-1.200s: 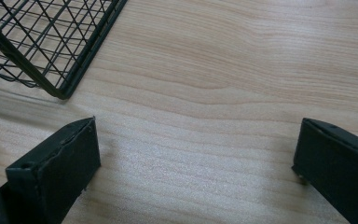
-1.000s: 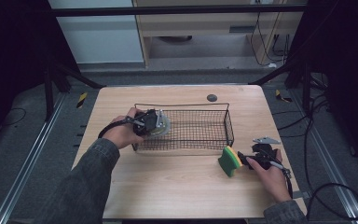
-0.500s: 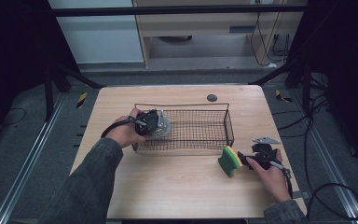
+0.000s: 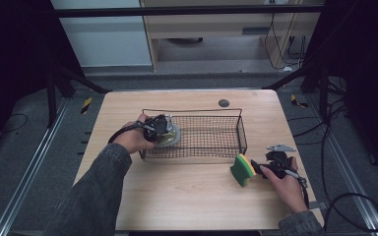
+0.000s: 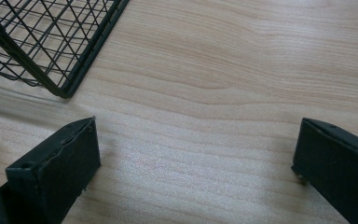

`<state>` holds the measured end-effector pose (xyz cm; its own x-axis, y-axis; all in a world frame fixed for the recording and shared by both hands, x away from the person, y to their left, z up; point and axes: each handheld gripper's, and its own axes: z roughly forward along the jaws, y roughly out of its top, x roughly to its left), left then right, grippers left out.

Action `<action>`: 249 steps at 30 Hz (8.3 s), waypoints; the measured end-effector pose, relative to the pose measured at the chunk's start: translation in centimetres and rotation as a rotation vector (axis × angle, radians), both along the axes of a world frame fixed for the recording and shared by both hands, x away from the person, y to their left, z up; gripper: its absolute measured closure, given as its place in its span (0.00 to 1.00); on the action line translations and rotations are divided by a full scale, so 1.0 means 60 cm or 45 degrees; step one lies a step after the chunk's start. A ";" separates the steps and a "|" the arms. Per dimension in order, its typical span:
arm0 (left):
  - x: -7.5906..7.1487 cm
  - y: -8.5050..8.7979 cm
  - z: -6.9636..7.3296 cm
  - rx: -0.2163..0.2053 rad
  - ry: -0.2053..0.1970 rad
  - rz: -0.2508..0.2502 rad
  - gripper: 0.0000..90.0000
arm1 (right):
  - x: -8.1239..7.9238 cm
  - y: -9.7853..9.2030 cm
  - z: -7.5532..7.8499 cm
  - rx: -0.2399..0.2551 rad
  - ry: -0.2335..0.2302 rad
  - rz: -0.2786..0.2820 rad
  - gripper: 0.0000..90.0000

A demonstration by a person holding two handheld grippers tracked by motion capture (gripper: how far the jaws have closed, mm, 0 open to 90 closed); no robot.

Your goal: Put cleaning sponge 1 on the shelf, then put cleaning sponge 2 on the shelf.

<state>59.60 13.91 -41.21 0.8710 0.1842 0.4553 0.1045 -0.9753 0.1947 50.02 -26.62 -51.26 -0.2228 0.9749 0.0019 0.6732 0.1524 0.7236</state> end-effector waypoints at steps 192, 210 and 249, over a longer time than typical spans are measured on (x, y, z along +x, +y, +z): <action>-0.172 0.211 -0.156 -0.875 0.099 0.755 0.00 | -0.048 0.100 0.197 -0.159 0.327 0.452 0.72; -0.173 0.211 -0.157 -0.887 0.093 0.757 0.00 | -0.029 0.056 0.249 -0.234 0.275 0.407 0.72; -0.174 0.215 -0.161 -0.915 0.079 0.735 0.00 | 0.125 0.117 0.385 -0.435 -0.001 0.444 0.72</action>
